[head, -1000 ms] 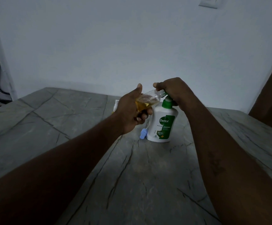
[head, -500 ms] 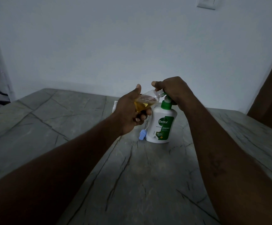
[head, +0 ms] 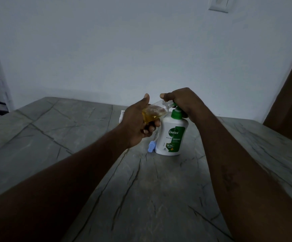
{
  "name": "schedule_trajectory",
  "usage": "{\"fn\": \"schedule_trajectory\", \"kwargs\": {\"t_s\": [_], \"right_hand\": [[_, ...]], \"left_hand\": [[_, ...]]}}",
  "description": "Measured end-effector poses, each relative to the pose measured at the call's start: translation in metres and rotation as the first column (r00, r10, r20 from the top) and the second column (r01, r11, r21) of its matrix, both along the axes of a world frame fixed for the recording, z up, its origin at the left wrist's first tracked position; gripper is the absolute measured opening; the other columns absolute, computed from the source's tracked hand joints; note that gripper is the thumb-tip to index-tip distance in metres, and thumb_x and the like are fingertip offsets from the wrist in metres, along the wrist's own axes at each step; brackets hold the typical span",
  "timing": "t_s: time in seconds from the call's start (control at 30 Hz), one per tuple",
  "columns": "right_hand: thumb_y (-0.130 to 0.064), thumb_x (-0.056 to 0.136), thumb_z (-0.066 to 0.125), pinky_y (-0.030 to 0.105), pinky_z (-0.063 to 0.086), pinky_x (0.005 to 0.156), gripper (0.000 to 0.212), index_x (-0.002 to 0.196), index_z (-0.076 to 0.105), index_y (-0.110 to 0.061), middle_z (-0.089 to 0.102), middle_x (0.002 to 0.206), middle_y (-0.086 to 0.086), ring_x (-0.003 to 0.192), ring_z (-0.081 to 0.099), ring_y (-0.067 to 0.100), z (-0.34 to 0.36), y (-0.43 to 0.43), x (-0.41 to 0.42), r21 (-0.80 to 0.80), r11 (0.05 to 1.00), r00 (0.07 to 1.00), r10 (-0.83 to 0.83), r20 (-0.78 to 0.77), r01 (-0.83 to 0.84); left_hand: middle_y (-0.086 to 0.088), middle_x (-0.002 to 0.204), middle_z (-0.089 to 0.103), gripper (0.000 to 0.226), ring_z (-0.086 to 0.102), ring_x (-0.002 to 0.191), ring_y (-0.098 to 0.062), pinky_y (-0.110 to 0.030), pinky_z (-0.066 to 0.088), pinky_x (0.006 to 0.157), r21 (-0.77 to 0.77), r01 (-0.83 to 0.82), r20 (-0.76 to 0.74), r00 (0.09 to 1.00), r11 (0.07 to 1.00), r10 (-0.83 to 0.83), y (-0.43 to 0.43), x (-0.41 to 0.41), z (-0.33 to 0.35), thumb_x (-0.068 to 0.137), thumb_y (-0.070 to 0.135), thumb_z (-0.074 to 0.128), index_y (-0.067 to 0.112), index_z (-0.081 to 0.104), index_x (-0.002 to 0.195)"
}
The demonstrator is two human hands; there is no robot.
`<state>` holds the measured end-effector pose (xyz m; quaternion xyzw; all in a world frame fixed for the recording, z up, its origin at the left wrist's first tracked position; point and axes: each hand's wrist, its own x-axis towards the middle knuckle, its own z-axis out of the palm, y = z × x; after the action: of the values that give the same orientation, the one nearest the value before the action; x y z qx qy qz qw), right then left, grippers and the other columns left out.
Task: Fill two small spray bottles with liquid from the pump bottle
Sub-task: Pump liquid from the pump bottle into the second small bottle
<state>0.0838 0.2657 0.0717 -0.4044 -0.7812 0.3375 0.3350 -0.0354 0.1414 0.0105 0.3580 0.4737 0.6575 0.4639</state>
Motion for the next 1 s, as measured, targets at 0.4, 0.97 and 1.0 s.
{"fn": "schedule_trajectory", "kwargs": {"t_s": [0.4,0.97,1.0], "right_hand": [[-0.049,0.09,0.07,0.028,0.045,0.057,0.037,0.095,0.078,-0.013,0.067,0.08,0.0,0.067,0.057,0.015,0.0055,-0.001,0.0018,0.079,0.997,1.0,-0.017,-0.006,0.017],[-0.052,0.088,0.072,0.028,0.045,0.059,0.042,0.094,0.077,-0.011,0.065,0.084,0.004,0.07,0.057,0.017,0.0033,0.0,0.0015,0.061,0.998,0.999,-0.015,0.037,0.013],[-0.052,0.089,0.071,0.028,0.045,0.059,0.041,0.093,0.077,-0.012,0.065,0.083,0.004,0.069,0.057,0.018,0.0048,-0.0004,0.0015,0.073,0.997,0.999,-0.015,0.043,0.012]], "left_hand": [[-0.012,0.068,0.062,0.07,0.045,0.049,-0.016,-0.026,0.026,0.048,0.03,0.019,0.003,1.0,0.999,-0.019,0.0017,0.0002,0.0011,0.099,0.065,0.043,0.003,0.065,0.123],[-0.011,0.068,0.063,0.065,0.046,0.049,-0.015,-0.025,0.027,0.046,0.009,0.013,0.004,1.0,1.0,-0.013,0.0004,0.001,-0.0001,0.1,0.065,0.041,0.007,0.07,0.109],[-0.011,0.067,0.062,0.064,0.045,0.049,-0.015,-0.025,0.026,0.047,0.013,0.017,0.006,1.0,1.0,-0.017,0.0004,0.001,0.0004,0.1,0.065,0.041,0.008,0.07,0.108]]}}
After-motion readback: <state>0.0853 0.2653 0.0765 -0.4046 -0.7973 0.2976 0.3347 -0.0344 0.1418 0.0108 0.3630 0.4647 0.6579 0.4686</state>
